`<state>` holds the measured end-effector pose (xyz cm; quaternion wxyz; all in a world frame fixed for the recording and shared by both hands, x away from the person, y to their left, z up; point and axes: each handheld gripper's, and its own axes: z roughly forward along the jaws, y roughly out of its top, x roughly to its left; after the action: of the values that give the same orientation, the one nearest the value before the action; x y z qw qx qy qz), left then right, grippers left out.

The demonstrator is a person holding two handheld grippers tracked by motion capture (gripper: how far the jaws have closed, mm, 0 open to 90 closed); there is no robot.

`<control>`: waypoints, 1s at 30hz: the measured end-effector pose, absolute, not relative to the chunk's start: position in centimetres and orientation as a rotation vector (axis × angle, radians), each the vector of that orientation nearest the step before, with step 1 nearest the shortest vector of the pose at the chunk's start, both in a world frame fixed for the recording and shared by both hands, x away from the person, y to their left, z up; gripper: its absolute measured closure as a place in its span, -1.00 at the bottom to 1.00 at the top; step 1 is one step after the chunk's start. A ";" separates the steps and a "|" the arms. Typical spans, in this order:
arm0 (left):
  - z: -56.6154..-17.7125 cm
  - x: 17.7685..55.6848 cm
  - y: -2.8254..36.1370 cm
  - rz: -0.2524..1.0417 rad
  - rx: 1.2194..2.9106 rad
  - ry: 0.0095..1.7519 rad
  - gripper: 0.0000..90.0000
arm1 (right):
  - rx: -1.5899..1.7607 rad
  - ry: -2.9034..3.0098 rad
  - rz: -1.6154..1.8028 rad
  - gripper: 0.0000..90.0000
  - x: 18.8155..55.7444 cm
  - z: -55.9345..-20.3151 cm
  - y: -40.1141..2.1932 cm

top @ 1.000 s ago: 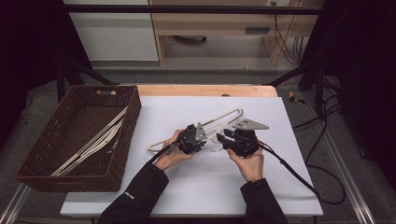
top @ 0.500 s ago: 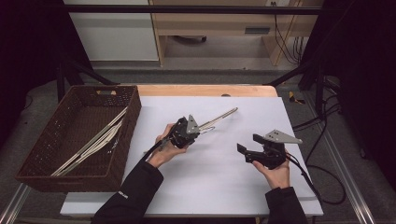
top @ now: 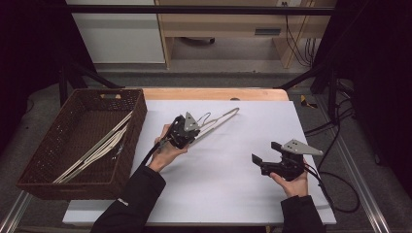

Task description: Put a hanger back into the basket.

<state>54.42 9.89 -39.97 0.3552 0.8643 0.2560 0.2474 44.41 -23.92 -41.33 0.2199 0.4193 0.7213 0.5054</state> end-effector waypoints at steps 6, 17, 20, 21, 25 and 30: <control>-38.0 53.3 11.6 0.624 2.149 0.692 0.91 | 1.153 1.970 1.412 -0.84 44.1 -40.9 -24.3; -33.8 50.2 13.8 0.544 2.053 0.665 0.91 | 1.131 1.936 1.446 -0.90 43.5 -40.1 -25.3; -32.6 49.2 14.3 0.540 2.038 0.645 0.91 | 1.132 1.933 1.442 -0.93 43.4 -40.1 -25.5; -32.1 48.8 14.4 0.538 2.032 0.638 0.91 | 1.126 1.931 1.441 -0.93 43.4 -40.1 -25.5; -30.1 47.6 15.2 0.559 2.013 0.613 0.91 | 1.119 1.930 1.444 -0.94 43.3 -39.9 -25.6; -27.4 46.7 16.5 0.574 1.984 0.600 0.91 | 1.104 1.935 1.445 -0.95 43.1 -39.7 -25.6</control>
<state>46.73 16.50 -27.43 0.4752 0.8117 0.2454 0.2347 43.15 -25.58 -39.75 0.2409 0.4035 0.7073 0.5281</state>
